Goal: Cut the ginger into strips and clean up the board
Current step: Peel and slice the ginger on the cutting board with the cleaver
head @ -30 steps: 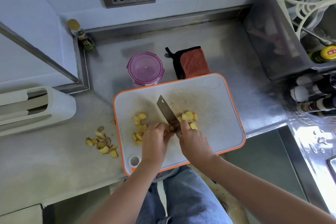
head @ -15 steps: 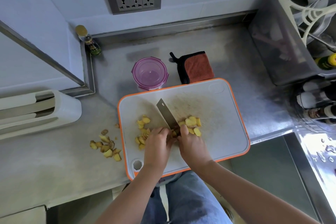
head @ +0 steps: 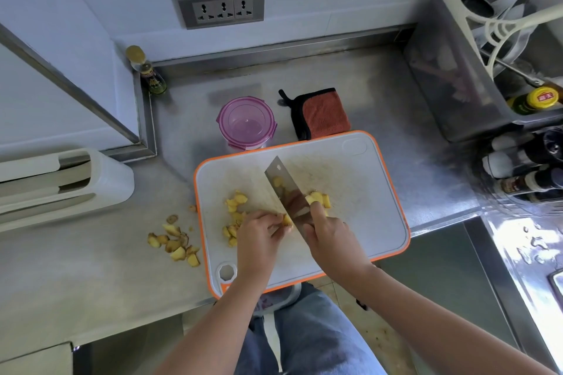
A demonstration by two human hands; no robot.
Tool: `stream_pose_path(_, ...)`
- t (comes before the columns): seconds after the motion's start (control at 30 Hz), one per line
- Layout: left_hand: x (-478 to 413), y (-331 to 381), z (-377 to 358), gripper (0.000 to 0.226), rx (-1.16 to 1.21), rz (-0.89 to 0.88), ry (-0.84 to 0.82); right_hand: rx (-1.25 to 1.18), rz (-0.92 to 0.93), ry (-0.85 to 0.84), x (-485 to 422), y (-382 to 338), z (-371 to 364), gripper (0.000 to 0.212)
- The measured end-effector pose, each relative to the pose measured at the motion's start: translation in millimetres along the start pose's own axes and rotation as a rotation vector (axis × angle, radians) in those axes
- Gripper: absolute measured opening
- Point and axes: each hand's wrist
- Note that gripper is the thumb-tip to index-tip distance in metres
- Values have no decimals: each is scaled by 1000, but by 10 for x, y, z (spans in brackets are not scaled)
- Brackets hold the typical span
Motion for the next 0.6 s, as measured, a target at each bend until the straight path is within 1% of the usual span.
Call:
stream_pose_path(0.23,9,9,7,19,-41,-61,14,61,-10,-59,46,-42,-39,22)
stream_pose_path(0.43,-5,-3,3,17,-77,-80,0,123,-57,-116,104,-58,-71,20)
stream_pose_path(0.6,-17,-8,7,16,-111,-97,-10,120,-59,-147,72,-65,-62,22)
Point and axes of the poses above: each hand's wrist, its own x-axis away from the middle knuckle, its own z-axis out of the back of the hand, y = z × x, and after that the axes turned 12 degrees about x, right-handed
